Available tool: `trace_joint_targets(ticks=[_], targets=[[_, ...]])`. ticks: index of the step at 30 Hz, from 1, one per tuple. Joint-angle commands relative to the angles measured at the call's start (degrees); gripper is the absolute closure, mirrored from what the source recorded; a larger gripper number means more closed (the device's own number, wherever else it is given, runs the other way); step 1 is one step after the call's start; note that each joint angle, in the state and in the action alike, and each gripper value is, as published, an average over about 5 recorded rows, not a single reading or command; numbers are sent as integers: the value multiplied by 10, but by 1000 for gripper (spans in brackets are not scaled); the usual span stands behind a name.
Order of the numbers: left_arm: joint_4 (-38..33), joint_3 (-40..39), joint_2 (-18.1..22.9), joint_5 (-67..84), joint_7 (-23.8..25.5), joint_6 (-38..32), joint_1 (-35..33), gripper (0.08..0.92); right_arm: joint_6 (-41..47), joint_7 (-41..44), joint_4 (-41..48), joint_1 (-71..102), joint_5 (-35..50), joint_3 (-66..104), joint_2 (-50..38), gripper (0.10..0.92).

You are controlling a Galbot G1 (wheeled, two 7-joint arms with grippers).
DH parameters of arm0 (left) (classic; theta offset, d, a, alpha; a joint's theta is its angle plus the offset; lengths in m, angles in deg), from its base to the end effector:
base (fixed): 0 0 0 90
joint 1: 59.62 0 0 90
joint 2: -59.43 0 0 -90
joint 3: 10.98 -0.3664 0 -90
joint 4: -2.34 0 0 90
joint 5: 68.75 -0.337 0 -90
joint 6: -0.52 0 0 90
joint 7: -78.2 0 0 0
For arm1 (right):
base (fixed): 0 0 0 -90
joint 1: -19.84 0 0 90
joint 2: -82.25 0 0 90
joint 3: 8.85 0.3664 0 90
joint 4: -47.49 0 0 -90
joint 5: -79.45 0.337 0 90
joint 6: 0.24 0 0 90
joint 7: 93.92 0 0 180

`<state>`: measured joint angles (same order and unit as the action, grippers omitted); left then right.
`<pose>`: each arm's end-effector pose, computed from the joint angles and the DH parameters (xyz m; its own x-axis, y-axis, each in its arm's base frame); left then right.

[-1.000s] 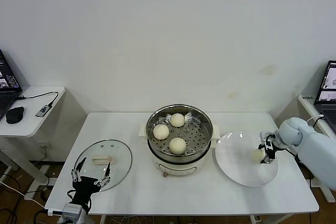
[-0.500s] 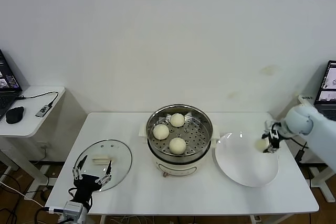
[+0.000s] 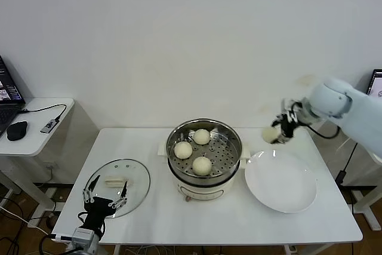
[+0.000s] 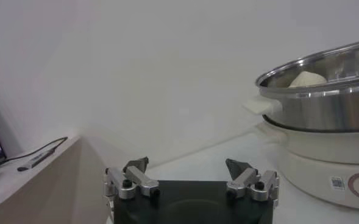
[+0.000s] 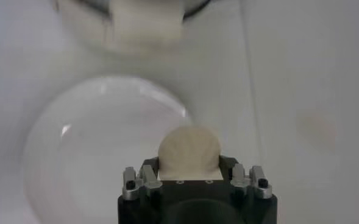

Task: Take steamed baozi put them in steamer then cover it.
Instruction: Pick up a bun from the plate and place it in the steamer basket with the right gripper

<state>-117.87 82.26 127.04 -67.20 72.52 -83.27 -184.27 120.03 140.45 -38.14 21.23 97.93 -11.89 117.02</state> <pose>0.1393 0.0902 -0.3099 -0.9867 0.0171 0.1614 0.0714 0.9387 0.3372 0.4987 -0.1307 -0.0299 -0.3846 -0.2101 0.8989 -0.9223 0.1269 -0.3650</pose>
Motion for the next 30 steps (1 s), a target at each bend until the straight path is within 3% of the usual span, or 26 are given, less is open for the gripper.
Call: trace_joint_targets(ticks=[1,9,30], targets=[[0,-1,1,-1,0,-1,0,177,113,-81,-52,-127,204,-117,101,414],[-4,0,5,-1,-1,-1,0,177,116,-116,-23,-84,214,-115,156,414],[2,5,13,-4,0,-6,-1,177,114,-119,64,34,119,-86,196,414]])
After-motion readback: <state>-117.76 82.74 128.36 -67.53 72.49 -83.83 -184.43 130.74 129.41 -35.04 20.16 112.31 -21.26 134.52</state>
